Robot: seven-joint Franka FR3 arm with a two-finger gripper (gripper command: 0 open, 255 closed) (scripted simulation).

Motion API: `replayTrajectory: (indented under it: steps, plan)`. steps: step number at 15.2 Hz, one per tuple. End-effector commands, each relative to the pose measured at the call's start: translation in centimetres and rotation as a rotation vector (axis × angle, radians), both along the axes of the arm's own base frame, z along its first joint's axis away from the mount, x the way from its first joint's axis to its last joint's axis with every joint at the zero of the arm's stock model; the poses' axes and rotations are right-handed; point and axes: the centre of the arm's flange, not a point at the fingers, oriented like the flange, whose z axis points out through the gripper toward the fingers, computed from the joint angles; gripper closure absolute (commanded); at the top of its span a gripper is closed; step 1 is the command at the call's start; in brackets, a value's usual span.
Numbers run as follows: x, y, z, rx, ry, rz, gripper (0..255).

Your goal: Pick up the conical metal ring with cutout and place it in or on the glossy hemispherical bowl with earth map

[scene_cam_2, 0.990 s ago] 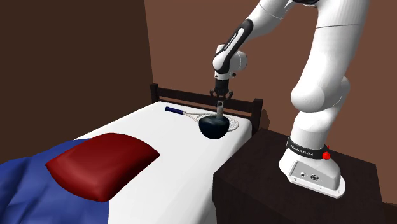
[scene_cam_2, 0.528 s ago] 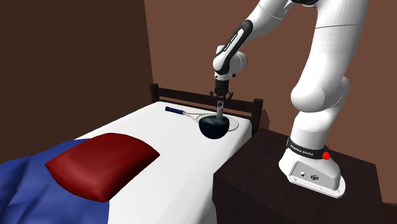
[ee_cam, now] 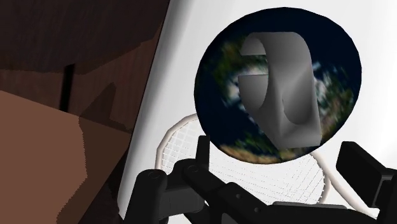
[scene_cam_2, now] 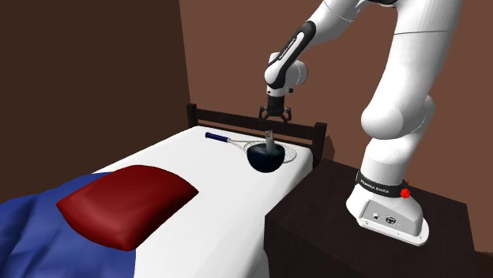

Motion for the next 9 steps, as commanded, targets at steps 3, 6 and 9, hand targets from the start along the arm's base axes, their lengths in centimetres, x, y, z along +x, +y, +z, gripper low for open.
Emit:
replayTrajectory:
  steps: [3,6,9]
  plan:
    - [-0.1,0.2,3.6,0.0,0.001,0.0,0]
    - [-0.1,0.2,3.6,0.0,0.001,0.0,0]
    - [-0.1,0.2,3.6,0.0,0.001,0.0,0]
